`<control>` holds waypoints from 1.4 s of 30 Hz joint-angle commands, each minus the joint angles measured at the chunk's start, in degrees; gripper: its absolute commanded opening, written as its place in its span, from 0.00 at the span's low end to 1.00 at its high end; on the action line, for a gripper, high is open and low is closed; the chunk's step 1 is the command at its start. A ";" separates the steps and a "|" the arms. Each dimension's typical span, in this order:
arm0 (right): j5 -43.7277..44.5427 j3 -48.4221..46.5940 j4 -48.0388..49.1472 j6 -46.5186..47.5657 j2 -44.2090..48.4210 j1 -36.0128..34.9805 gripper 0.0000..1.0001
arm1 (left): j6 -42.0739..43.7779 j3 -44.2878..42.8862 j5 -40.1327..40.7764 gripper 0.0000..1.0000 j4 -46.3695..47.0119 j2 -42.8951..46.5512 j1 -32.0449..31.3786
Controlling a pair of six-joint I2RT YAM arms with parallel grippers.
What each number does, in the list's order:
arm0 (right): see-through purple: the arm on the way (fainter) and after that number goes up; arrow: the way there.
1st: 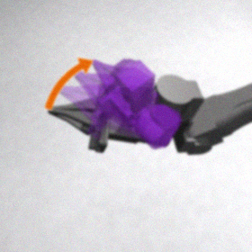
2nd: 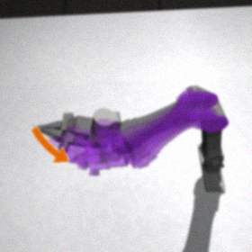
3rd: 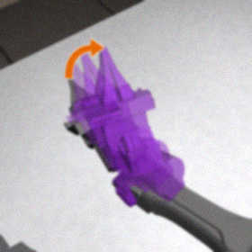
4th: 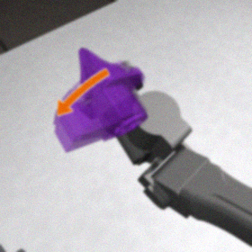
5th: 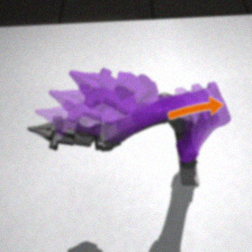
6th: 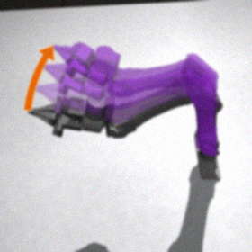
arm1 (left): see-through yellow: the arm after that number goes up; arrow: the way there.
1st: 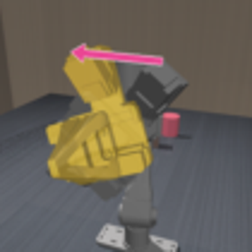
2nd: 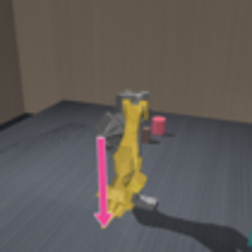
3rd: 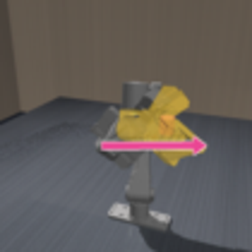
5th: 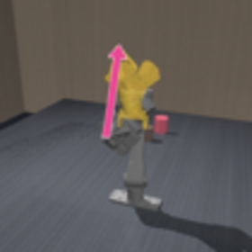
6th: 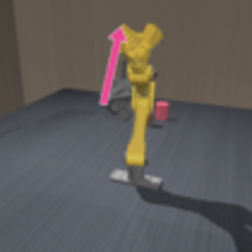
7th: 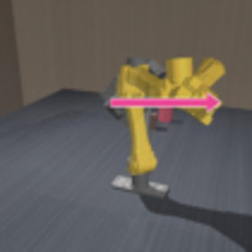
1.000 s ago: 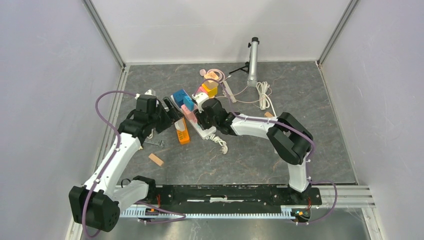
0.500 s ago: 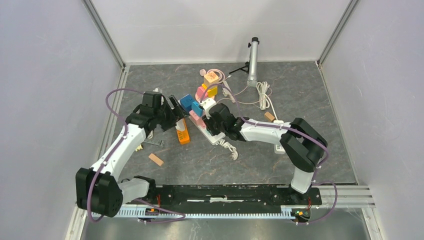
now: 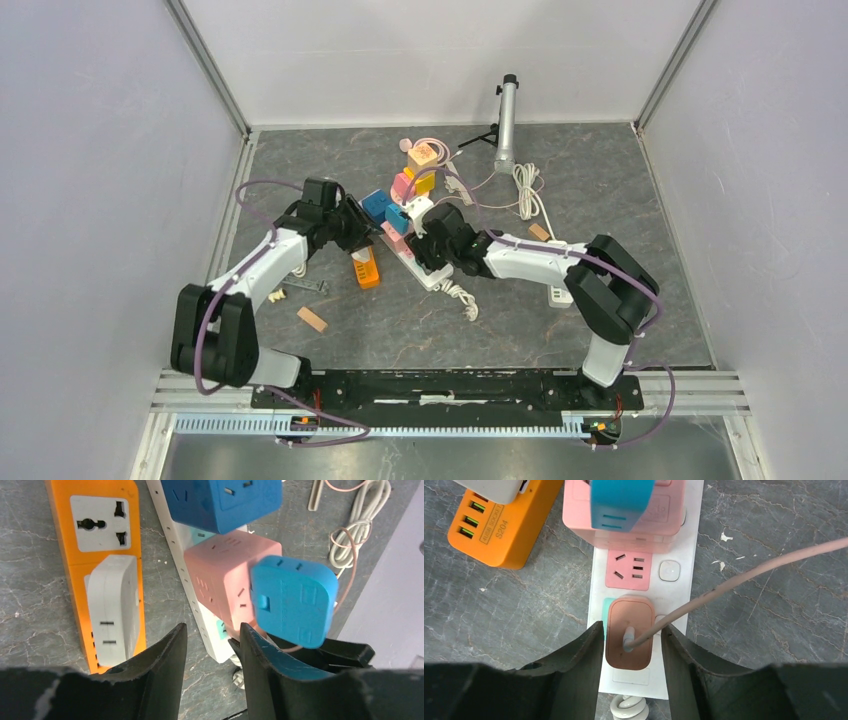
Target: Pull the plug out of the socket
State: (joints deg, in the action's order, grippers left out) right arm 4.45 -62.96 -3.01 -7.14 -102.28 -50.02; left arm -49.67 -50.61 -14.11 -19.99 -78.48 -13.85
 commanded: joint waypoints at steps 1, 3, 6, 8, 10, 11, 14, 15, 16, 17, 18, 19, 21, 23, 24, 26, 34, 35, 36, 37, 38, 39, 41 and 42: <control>-6.09 -1.52 2.12 0.41 0.78 1.12 0.47 | -2.76 -3.59 -1.28 0.49 3.27 -3.72 -0.28; -7.14 -1.78 2.06 0.58 0.25 1.10 0.41 | -3.77 -3.96 -2.82 0.49 4.85 -5.27 -0.39; -7.67 -1.73 2.04 0.73 0.11 1.11 0.33 | -4.38 -4.90 -3.30 0.49 5.66 -6.74 -0.39; -7.69 -1.56 2.21 0.74 0.16 1.13 0.30 | -4.70 -5.11 -3.39 0.49 6.21 -7.16 -0.39; -7.74 -1.64 2.12 0.72 -0.10 1.15 0.26 | -5.42 -4.79 -3.47 0.49 7.19 -7.38 -0.48; -7.73 -1.72 2.06 0.68 -0.26 1.15 0.22 | -5.52 -4.61 -3.20 0.48 7.25 -7.68 -0.56; -7.47 -2.70 0.98 -0.03 -0.84 1.08 0.03 | -5.44 -3.40 -2.28 0.45 6.53 -8.48 -0.87; -7.19 -3.23 0.43 -0.47 -1.13 1.16 0.00 | -5.25 -2.76 -2.18 0.42 6.54 -8.74 -1.07; -6.85 -3.89 -0.42 -0.92 -1.44 1.15 0.00 | -4.69 -2.24 -2.13 0.39 6.54 -8.84 -1.31; -6.82 -4.54 -1.13 -1.21 -1.83 1.10 0.00 | -4.06 -1.70 -1.83 0.38 6.54 -8.89 -1.64; -7.01 -5.30 -2.03 -1.53 -2.11 1.15 0.00 | -3.42 -1.08 -1.36 0.37 6.50 -8.94 -1.91; -7.29 -5.94 -2.94 -1.92 -2.38 1.13 0.00 | -2.88 -0.56 -0.99 0.36 6.60 -8.97 -2.13; -8.23 -6.69 -3.34 -2.59 -2.40 1.07 0.00 | -2.33 0.43 -0.44 0.35 6.54 -9.22 -2.31; -9.95 -6.74 -2.94 -3.10 -2.08 1.08 0.00 | -1.89 1.23 -0.19 0.35 6.54 -9.71 -2.33; -10.65 -6.74 -2.64 -3.40 -1.92 1.15 0.00 | -1.68 1.62 -0.01 0.34 6.48 -9.93 -2.40; -11.79 -6.87 -2.36 -3.88 -1.78 1.08 0.00 | -1.32 2.52 0.44 0.32 6.45 -9.84 -2.41; -9.96 -6.44 -1.65 -3.85 -0.29 0.91 0.00 | 0.14 6.02 4.56 0.29 4.53 -7.90 -2.41; -9.49 -6.10 -1.38 -3.68 -0.07 0.93 0.00 | 0.18 6.24 4.86 0.29 4.39 -7.80 -2.41; -9.37 -5.61 -0.79 -3.63 0.37 0.97 0.00 | 0.19 6.39 5.15 0.29 4.27 -7.70 -2.41; -9.28 -5.40 -0.41 -3.57 0.86 0.98 0.00 | 0.27 6.41 5.45 0.29 4.14 -7.60 -2.41; -9.00 -5.31 -0.17 -3.51 1.38 0.93 0.00 | 0.36 6.40 5.79 0.29 3.93 -7.51 -2.41; -8.84 -5.29 0.04 -3.43 2.04 0.96 0.00 | 0.44 6.32 6.18 0.29 3.63 -7.56 -2.41; -8.53 -5.27 0.69 -3.43 3.52 0.97 0.00 | 0.88 6.06 6.77 0.30 2.92 -7.51 -2.41; -8.34 -5.25 1.11 -3.40 4.23 0.95 0.00 | 1.04 5.89 7.06 0.30 2.65 -7.55 -2.41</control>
State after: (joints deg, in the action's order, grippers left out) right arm -1.63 -67.02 -8.27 -9.15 -103.72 -48.16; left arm -53.23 -47.24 -14.22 -7.57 -84.36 -15.97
